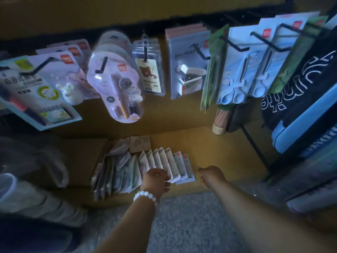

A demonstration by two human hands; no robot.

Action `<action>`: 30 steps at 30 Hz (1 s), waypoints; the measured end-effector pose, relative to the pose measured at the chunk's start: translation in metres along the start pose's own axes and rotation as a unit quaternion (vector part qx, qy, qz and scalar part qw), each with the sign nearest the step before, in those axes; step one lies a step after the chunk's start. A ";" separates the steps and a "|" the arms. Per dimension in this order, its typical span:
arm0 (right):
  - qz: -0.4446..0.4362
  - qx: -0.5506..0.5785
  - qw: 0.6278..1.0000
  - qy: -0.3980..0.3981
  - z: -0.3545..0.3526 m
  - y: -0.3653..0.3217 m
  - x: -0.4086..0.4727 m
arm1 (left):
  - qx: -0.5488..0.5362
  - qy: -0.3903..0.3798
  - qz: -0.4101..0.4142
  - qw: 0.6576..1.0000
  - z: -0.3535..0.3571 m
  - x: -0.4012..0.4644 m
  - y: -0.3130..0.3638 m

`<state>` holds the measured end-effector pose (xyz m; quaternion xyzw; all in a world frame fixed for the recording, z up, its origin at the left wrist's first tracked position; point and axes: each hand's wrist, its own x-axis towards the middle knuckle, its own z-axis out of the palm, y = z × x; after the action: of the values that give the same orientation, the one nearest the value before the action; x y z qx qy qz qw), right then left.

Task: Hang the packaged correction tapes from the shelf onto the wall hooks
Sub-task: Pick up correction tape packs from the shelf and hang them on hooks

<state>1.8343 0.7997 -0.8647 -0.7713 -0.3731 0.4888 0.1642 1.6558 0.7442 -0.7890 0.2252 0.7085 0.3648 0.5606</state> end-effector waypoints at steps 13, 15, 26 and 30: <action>0.076 0.031 0.996 -0.033 0.034 0.003 0.039 | 0.000 -0.007 -0.029 1.000 0.013 0.028 -0.020; 0.079 0.038 0.996 -0.034 0.040 0.001 0.044 | 0.001 -0.006 -0.025 1.000 0.013 0.033 -0.023; 0.108 -0.043 0.992 -0.040 0.046 -0.002 0.065 | -0.003 0.001 -0.008 1.000 0.018 0.044 -0.028; 0.110 -0.010 0.993 -0.049 0.050 -0.007 0.066 | -0.004 0.003 -0.015 1.000 0.019 0.047 -0.030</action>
<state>1.8035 0.8476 -0.9258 -0.7845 -0.2981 0.5374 0.0834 1.6637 0.7642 -0.8440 0.2114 0.7117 0.3600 0.5649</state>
